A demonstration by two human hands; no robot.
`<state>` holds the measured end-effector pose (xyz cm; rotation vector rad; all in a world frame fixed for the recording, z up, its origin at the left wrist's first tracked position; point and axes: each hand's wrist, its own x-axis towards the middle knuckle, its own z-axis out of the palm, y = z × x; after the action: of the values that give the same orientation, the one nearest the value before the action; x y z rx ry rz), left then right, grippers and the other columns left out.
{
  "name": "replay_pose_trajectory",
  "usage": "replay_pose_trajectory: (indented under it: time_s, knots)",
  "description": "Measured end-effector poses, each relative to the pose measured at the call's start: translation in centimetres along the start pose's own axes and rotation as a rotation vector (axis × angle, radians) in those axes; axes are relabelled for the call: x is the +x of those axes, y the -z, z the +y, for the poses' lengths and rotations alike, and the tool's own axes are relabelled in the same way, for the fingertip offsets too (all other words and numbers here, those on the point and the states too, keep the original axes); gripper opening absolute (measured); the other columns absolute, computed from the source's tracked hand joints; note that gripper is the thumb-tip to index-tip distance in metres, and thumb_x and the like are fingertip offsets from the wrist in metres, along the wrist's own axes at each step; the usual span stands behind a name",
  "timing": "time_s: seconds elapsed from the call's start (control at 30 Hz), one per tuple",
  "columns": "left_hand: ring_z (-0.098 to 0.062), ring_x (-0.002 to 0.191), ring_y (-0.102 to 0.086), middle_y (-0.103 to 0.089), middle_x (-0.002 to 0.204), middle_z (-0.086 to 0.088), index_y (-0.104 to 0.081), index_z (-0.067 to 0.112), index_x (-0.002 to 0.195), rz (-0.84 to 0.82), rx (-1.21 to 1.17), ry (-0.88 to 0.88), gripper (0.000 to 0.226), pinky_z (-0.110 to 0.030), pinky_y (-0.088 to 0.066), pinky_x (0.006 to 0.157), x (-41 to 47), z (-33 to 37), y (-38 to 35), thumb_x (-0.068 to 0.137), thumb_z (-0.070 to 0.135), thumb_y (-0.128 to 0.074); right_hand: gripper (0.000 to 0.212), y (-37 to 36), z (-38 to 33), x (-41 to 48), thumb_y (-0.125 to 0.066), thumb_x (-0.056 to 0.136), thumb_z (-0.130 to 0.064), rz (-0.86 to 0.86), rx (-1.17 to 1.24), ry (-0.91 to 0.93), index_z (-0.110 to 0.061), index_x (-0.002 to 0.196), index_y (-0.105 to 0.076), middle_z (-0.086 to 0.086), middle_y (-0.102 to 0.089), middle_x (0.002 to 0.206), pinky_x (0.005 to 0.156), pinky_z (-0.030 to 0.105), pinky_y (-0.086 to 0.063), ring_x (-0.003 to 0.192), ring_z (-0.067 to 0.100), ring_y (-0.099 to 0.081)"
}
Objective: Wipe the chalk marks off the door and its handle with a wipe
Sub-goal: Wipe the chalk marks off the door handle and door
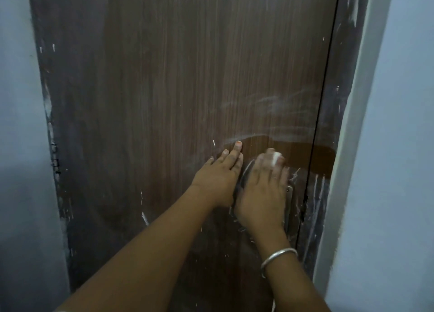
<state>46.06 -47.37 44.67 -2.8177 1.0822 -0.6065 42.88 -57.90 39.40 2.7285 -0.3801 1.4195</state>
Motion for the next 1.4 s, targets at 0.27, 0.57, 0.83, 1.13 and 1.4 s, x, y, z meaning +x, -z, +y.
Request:
replay_pose_trajectory:
  time_s: [0.27,0.57,0.83,1.13,1.4]
  knots:
    - [-0.020,0.145,-0.013,0.036,0.150,0.007,0.014,0.012,0.147,-0.029,-0.129,-0.080,0.096,-0.031,-0.024,0.113,-0.5,-2.6,0.8,0.080,0.008,-0.055,0.096,-0.2,-0.6,-0.4,-0.058,0.080,-0.049,0.027,-0.001,-0.142,0.004,0.145,-0.013,0.026,-0.006,0.154,0.113,0.053,-0.001,0.142,0.041,-0.003]
    - [-0.027,0.141,-0.025,0.034,0.151,0.005,0.012,0.011,0.147,0.018,-0.281,0.003,0.090,-0.034,-0.037,0.102,-0.1,-3.1,1.1,0.082,-0.004,-0.049,0.094,-2.3,-3.6,-0.5,-0.066,0.070,-0.049,0.009,-0.003,0.070,0.003,0.141,-0.032,0.020,-0.022,0.152,0.113,0.050,-0.008,0.142,0.036,-0.016]
    - [-0.022,0.141,-0.026,0.031,0.153,-0.003,0.007,0.006,0.148,0.063,-0.228,0.031,0.069,-0.035,-0.027,0.112,-0.3,-2.5,0.9,0.096,0.012,-0.038,0.100,-3.0,-4.7,-0.4,-0.075,0.060,-0.046,-0.037,0.027,0.154,-0.003,0.140,-0.034,0.021,-0.029,0.150,0.116,0.045,-0.005,0.141,0.034,-0.014]
    - [-0.022,0.138,-0.030,0.036,0.151,-0.003,0.014,0.006,0.146,-0.008,-0.229,0.115,0.088,-0.034,-0.033,0.106,-0.9,-0.9,2.0,0.086,0.003,-0.050,0.101,-1.6,-1.6,-1.4,-0.063,0.069,-0.059,-0.026,-0.022,0.032,0.004,0.141,-0.030,0.022,-0.023,0.151,0.112,0.052,-0.005,0.141,0.038,-0.016]
    - [-0.029,0.135,-0.033,0.042,0.147,0.000,0.019,0.008,0.145,-0.091,-0.276,0.123,0.093,-0.040,-0.034,0.106,-0.8,-0.8,2.5,0.086,0.011,-0.053,0.101,-1.0,0.6,-2.0,-0.027,0.076,-0.074,-0.020,-0.051,-0.035,0.000,0.145,-0.020,0.021,-0.014,0.154,0.112,0.053,-0.001,0.142,0.036,-0.010]
